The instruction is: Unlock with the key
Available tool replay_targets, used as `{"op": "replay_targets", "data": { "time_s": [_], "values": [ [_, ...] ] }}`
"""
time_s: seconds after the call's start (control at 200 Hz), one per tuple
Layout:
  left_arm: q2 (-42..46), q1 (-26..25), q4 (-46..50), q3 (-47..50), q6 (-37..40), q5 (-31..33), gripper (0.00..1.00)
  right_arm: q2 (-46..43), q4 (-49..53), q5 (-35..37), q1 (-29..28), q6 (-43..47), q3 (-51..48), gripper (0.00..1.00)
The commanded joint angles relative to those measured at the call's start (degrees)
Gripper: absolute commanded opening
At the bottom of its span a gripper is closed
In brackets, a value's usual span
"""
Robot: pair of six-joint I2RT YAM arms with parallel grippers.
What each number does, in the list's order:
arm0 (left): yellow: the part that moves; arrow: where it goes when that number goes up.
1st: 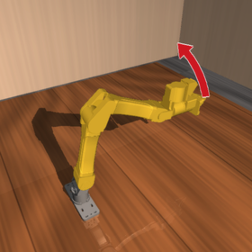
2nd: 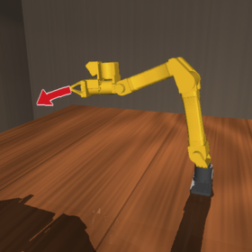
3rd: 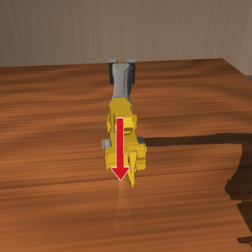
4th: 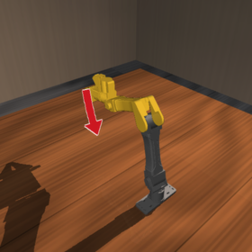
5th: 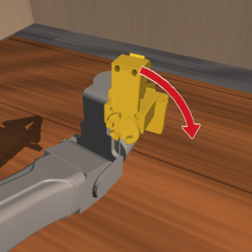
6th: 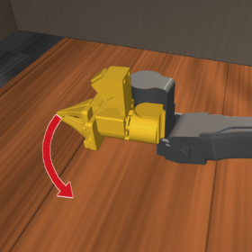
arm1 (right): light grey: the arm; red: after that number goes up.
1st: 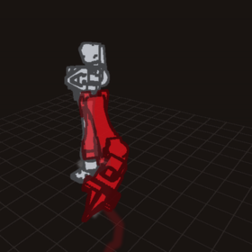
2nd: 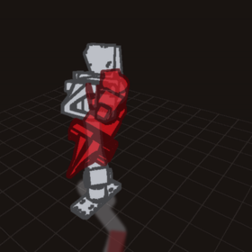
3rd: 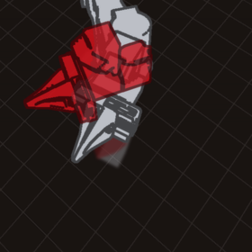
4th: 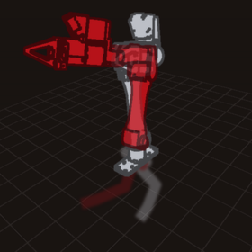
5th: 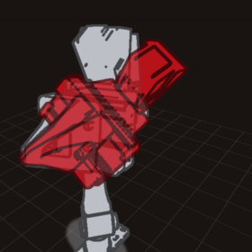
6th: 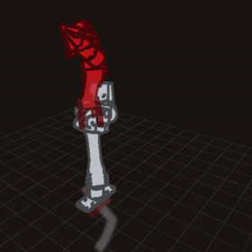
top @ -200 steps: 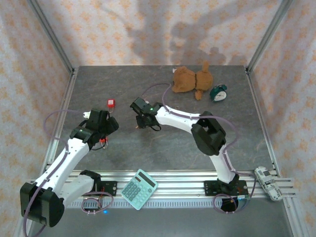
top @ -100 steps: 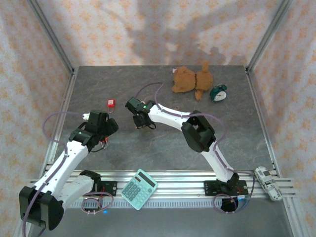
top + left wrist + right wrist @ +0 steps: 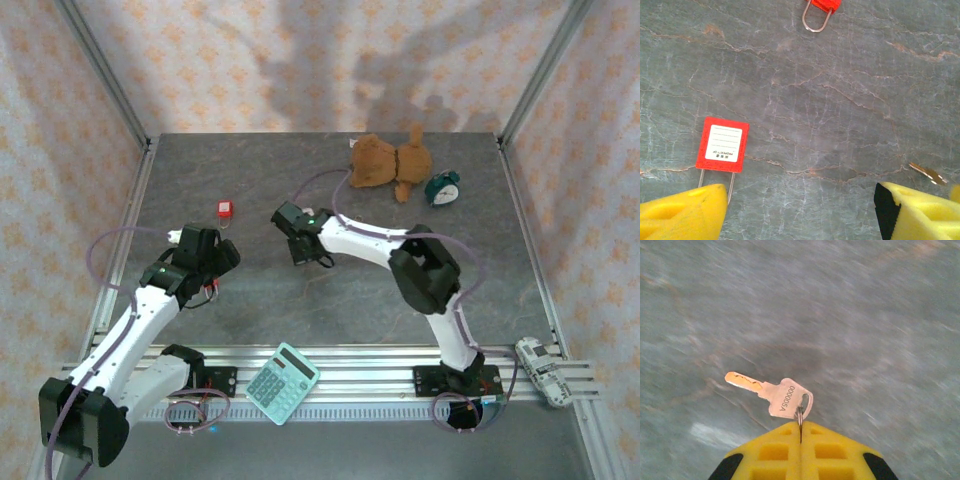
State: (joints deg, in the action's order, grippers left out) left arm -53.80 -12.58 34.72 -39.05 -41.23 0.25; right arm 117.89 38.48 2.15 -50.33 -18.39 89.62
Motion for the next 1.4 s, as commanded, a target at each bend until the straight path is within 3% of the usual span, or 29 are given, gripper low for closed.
{"op": "replay_targets", "data": {
  "time_s": [0.0, 0.235, 0.435, 0.621, 0.761, 0.921, 1.086, 1.396],
  "values": [
    [-1.5, 0.9, -2.5, 1.6, -1.4, -1.6, 0.78, -7.5, -2.7, -0.1, 2.9, -1.7, -8.4, 0.00],
    [-6.2, 0.7, -8.1, 1.8, -2.5, -6.3, 0.75, -16.3, -4.7, -2.4, 5.1, -1.9, -22.6, 0.00],
    [-9.6, -0.4, -10.5, 1.4, -2.7, -7.3, 0.74, -18.3, -6.3, -4.1, 6.3, -2.4, -26.0, 0.00],
    [-9.7, -0.7, -9.3, 1.0, -1.4, -6.6, 0.75, -18.0, -6.1, -4.1, 7.3, -2.1, -26.4, 0.07],
    [-9.6, -0.6, -4.9, 0.3, -1.9, -0.4, 0.75, -19.5, -4.9, -3.6, 7.3, -1.7, -25.8, 0.18],
    [-14.5, -0.4, 0.6, -1.4, -2.5, 6.0, 0.76, -21.8, -4.0, -4.5, 7.3, -1.3, -25.3, 0.36],
    [-19.6, 0.3, 1.2, -1.6, -3.4, 8.0, 0.75, -25.0, -3.1, -3.8, 7.3, -0.6, -25.0, 0.46],
    [-20.0, 1.0, 2.5, -1.0, -4.2, 13.0, 0.77, -27.8, -2.5, -2.9, 7.3, 0.6, -25.4, 0.59]
  ]
}}
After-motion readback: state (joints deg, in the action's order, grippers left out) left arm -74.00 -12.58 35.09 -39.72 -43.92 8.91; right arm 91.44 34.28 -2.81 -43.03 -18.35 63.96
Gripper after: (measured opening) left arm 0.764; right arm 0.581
